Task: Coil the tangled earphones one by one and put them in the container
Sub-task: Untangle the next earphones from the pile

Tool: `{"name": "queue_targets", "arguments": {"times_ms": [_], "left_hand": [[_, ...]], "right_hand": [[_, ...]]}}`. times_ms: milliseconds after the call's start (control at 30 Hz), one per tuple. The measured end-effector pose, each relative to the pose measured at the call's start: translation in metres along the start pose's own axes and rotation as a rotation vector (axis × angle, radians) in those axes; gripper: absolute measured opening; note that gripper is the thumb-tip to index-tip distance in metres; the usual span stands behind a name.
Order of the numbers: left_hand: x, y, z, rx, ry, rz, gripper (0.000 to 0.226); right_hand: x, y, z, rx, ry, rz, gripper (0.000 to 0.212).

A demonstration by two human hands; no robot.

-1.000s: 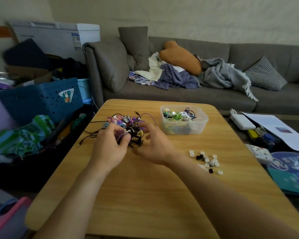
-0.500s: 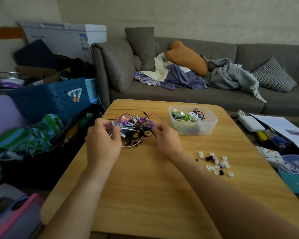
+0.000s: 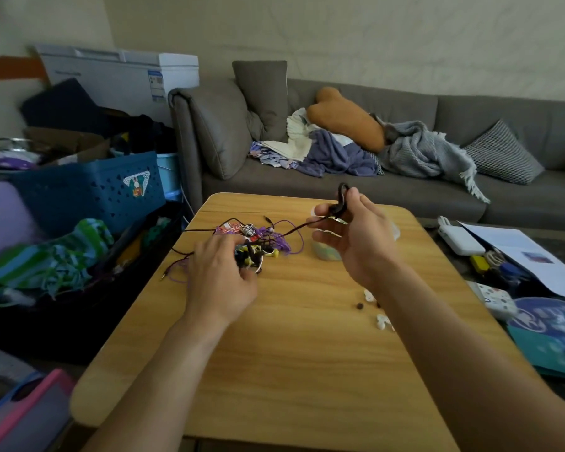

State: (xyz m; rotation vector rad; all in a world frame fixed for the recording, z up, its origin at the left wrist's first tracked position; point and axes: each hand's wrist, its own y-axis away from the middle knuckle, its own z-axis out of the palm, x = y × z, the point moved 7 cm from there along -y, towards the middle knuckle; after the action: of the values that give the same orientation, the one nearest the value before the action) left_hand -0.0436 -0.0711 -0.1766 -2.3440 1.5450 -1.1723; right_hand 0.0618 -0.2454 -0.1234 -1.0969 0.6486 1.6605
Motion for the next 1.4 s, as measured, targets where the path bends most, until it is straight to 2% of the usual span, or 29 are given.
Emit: {"name": "queue_targets", "arguments": {"times_ms": [133,233,300,367,433,500,600,667,800,933,1067,1167,1267,1400], "left_hand": [[0.030,0.007,0.016,-0.038,0.053,0.187,0.055],[0.028,0.006,0.020,-0.004,0.088,0.115,0.051],[0.021,0.003,0.024,-0.034,0.119,0.033,0.051],[0.019,0.002,0.029,-0.084,0.114,0.007,0.039],[0.017,0.002,0.030,-0.102,0.137,-0.009,0.029],[0.014,0.002,0.028,-0.110,0.192,-0.025,0.029],[0.014,0.002,0.027,-0.129,0.236,-0.012,0.043],[0.018,0.005,0.026,-0.164,0.241,0.002,0.056],[0.030,0.015,0.030,-0.289,0.256,0.098,0.066],[0.034,0.021,0.032,-0.371,0.424,0.130,0.069],[0.032,0.018,0.022,-0.279,0.493,0.120,0.059],[0.026,0.015,0.018,-0.173,0.475,0.068,0.044],[0.020,0.014,0.025,-0.189,0.402,0.029,0.040],[0.023,0.015,0.030,-0.204,0.321,0.043,0.024]], "right_hand": [[-0.006,0.011,0.002,0.004,-0.018,0.036,0.031],[-0.004,0.018,0.003,-0.020,-0.025,0.105,0.035],[0.000,0.022,0.004,-0.062,-0.055,0.178,0.037],[0.007,0.024,0.001,-0.094,-0.007,0.244,0.039],[0.015,0.026,-0.007,-0.120,0.166,0.284,0.038],[0.024,0.027,-0.016,-0.170,0.435,0.281,0.033],[0.043,0.033,-0.023,-0.258,0.891,0.244,0.036],[0.056,0.035,-0.023,-0.283,0.983,0.217,0.044],[0.071,0.029,-0.017,-0.290,1.004,0.101,0.040],[0.081,0.023,-0.019,-0.248,1.051,-0.026,0.019],[0.081,0.017,-0.028,-0.213,0.998,-0.098,0.015],[0.077,0.019,-0.030,-0.214,0.842,-0.083,0.016],[0.078,0.025,-0.029,-0.215,0.570,-0.002,0.016],[0.071,0.028,-0.034,-0.140,0.374,-0.007,0.022]]}}
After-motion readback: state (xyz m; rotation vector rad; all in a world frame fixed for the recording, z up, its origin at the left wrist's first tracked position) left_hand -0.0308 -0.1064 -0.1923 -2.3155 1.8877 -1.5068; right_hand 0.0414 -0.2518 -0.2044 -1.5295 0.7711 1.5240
